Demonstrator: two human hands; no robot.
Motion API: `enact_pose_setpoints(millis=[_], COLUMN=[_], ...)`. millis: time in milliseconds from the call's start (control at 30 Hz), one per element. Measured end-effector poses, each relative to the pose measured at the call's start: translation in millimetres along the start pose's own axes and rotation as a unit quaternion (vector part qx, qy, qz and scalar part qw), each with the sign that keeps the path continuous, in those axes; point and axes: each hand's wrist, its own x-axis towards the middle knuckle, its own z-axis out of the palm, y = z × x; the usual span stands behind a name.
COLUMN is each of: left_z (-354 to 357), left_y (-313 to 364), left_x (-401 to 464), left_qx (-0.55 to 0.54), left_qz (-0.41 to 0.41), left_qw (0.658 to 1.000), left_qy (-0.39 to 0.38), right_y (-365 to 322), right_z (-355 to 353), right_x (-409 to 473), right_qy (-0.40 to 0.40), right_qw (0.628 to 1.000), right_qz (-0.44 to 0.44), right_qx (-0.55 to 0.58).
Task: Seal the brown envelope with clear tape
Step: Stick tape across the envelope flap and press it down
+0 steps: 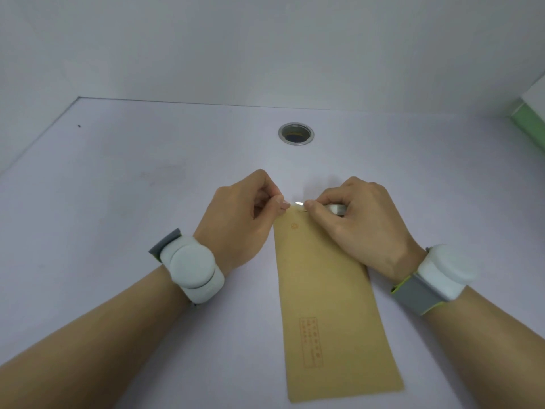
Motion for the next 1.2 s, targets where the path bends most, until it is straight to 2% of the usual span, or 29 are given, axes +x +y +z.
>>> enact_pose_setpoints(millis=[267, 467, 767, 1033, 1200], left_z=[0.6, -0.4, 1.8, 0.0, 0.2], left_y=[1.6, 1.9, 4.1, 4.6, 2.6], left_x=[0.8, 1.2, 2.9, 12.9, 19.0], left_qx=[0.066, 0.062, 0.07, 0.094, 0.128], left_qz=[-0.004, -0.015, -0.023, -0.047, -0.058], left_qw=[0.997, 0.998, 0.997, 0.993, 0.99], left_qy=[0.027, 0.028, 0.032, 0.046, 0.025], right_y=[2.7, 2.0, 1.7, 2.6, 4.5], right_z=[2.1, 3.7, 0.6, -7.1, -6.7], right_x=[1.8, 2.1, 6.1, 22.0, 23.5], right_qy=[0.021, 0.039, 0.013, -0.045, -0.033], right_qw=[0.999, 0.997, 0.998, 0.994, 0.994], right_qz=[-0.027, -0.051, -0.017, 0.001, -0.013], right_qx=[-0.04, -0.036, -0.058, -0.096, -0.104])
